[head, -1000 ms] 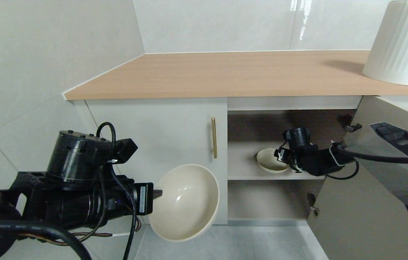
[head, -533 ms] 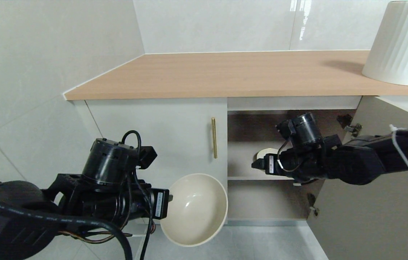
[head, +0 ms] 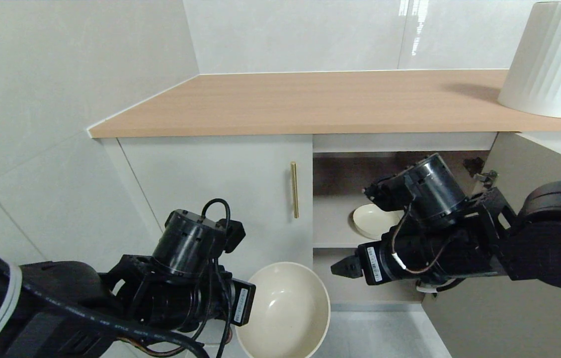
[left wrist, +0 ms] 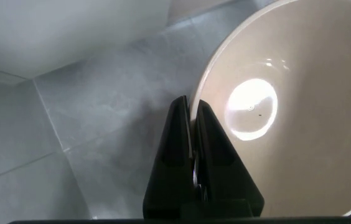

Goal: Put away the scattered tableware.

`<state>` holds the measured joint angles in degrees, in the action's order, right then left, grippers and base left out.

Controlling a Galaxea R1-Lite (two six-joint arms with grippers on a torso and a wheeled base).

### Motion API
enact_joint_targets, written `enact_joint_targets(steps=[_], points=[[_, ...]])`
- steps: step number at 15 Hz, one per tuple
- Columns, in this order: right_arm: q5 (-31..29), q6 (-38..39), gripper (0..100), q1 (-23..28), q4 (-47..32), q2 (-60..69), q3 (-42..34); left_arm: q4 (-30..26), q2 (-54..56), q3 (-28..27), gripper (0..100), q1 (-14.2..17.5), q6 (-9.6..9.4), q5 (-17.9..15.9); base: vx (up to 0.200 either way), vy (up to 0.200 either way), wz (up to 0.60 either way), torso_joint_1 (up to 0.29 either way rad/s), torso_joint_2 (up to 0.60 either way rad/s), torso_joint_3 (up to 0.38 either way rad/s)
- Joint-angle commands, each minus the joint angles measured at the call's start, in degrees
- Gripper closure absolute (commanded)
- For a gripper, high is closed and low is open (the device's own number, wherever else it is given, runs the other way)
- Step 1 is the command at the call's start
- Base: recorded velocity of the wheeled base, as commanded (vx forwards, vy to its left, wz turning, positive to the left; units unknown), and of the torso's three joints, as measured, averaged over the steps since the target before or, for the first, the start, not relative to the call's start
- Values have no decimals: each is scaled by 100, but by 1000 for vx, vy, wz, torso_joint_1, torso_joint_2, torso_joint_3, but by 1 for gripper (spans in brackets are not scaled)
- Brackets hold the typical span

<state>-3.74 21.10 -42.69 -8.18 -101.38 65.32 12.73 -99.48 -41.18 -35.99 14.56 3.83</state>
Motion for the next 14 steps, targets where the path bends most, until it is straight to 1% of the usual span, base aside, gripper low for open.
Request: enact_joint_targets(steps=[1, 4, 7, 10, 11, 12, 14], points=[[-171, 8, 0, -222, 1, -216, -1, 2, -81, -13, 100, -75, -5, 30, 0, 0, 0, 0, 0, 0], [-549, 17, 0, -451, 18, -576, 7, 11, -177, -22, 100, -242, 3, 320, 0, 0, 0, 0, 0, 0], [-628, 69, 0, -582, 71, -805, 78, 11, -213, -30, 100, -260, 3, 329, 0, 0, 0, 0, 0, 0], [-672, 245, 0, -697, 299, -980, 95, 11, -213, -22, 100, -312, 3, 338, 0, 0, 0, 0, 0, 0], [-716, 263, 100, -697, 343, -1007, 95, 11, -213, -30, 100, -312, 3, 338, 0, 0, 0, 0, 0, 0], [-839, 272, 100, -697, 422, -1051, 95, 11, -213, -22, 100, -312, 3, 338, 0, 0, 0, 0, 0, 0], [-847, 272, 100, -705, 458, -1068, 86, 11, -213, -22, 100, -312, 3, 338, 0, 0, 0, 0, 0, 0]])
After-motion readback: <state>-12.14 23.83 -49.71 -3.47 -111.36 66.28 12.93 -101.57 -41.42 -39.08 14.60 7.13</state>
